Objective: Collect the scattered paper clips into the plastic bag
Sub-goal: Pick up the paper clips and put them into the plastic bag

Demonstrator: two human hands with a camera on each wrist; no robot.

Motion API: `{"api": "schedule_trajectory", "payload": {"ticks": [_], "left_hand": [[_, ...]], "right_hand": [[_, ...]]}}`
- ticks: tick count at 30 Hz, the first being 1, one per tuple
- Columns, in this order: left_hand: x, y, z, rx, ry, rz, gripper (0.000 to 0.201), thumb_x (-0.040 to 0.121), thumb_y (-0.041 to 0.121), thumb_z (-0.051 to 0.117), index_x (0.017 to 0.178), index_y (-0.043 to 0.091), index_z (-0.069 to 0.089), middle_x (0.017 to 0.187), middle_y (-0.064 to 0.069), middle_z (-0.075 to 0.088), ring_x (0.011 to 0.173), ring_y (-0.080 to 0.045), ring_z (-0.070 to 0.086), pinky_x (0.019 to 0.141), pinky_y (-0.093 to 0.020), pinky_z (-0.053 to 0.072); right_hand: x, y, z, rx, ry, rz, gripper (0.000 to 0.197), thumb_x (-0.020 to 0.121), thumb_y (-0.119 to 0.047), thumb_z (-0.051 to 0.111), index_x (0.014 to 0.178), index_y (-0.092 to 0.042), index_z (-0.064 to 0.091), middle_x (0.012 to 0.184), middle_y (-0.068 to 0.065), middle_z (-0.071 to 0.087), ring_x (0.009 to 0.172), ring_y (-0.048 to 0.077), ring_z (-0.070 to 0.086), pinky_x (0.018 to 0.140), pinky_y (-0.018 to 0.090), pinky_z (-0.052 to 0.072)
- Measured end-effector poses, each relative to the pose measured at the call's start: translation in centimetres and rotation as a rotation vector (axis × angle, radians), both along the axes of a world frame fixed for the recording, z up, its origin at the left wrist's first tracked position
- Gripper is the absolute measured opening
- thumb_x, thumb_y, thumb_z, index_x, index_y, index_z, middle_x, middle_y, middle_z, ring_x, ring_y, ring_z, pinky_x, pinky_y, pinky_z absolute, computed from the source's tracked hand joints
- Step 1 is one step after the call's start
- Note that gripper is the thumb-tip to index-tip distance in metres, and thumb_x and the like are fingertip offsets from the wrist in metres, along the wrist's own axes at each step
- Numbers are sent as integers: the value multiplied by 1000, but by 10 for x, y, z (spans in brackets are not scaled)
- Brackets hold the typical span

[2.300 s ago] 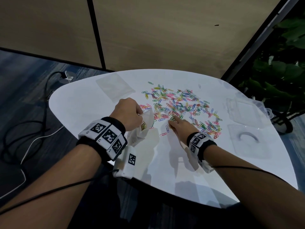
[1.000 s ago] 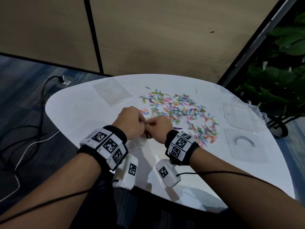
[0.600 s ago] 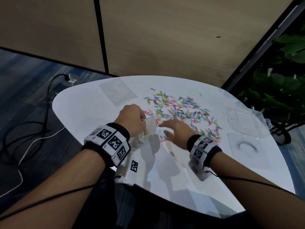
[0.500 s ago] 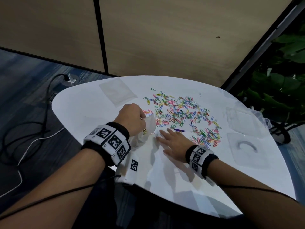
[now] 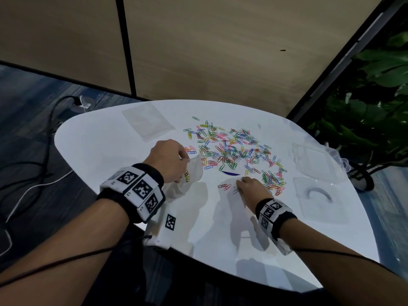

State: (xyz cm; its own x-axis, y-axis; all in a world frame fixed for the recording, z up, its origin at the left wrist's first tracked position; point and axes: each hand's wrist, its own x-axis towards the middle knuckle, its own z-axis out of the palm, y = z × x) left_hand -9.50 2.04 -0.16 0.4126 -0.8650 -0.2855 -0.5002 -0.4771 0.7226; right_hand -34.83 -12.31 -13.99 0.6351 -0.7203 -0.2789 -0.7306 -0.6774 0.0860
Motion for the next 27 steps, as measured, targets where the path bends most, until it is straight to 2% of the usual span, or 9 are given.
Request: {"api": "schedule_trajectory", "payload": {"ticks": [2,4,7,10,13,16,20,24,27], "left_hand": [[0,0,-2,6,28,-1,11,96,16,63,96,8,71,64,-7,74,58,-22,76,73,-36,65],[-1,1,-2,7,32,-10,11,97,17,63,95,9,70,65,-10,74,55,-21,75,66,-31,63],[-1,0,-3,4,33,-21,10,97,16,63,94,9,68,65,-11,74,47,-16,71,50,-25,58],[-2,-2,-4,-3,41,-26,9,98,15,62,94,8,67,64,-11,73,44,-13,69,47,-24,57],[-6,-4,-5,3,53,-26,10,99,15,61,94,9,66,66,-13,74,50,-20,72,54,-30,62],[-8,-6,-8,1,75,-22,9,99,16,61,94,9,65,67,-14,74,54,-25,74,62,-35,64],[-13,-6,-8,-23,88,-20,9,99,15,60,95,8,63,67,-17,73,57,-29,75,64,-38,65],[-18,-4,-5,-39,80,-38,8,100,11,57,98,5,62,70,-20,73,59,-34,75,62,-41,65],[-19,-3,-4,-44,99,-41,9,100,10,55,100,3,61,71,-23,73,61,-37,75,65,-45,65]], "right_hand": [[4,-1,5,-12,3,-18,17,90,-5,54,102,-8,66,102,10,60,92,29,62,77,34,51],[6,-5,14,3,-8,-68,20,90,-4,53,99,-8,71,99,10,64,89,27,64,77,31,52],[4,-15,25,102,-196,-309,18,88,-7,60,93,-10,78,93,9,74,85,25,70,78,28,57],[-4,-26,37,301,-480,-611,5,79,-9,75,80,-8,80,81,7,78,80,21,74,76,28,60],[2,-25,61,713,-944,-876,8,77,-1,78,83,-5,77,92,18,76,78,22,74,84,33,60],[29,-8,95,1038,-1262,-872,16,81,3,72,97,5,71,100,20,73,82,23,74,80,26,60],[69,32,119,1269,-1262,-733,13,83,4,69,97,5,70,87,11,75,78,20,73,78,24,60],[92,61,106,1056,-1150,-647,7,85,3,69,85,-2,73,75,12,71,66,19,68,78,27,60],[98,66,105,1050,-1095,-626,21,90,10,57,104,0,69,82,13,68,65,14,67,74,21,60]]}}
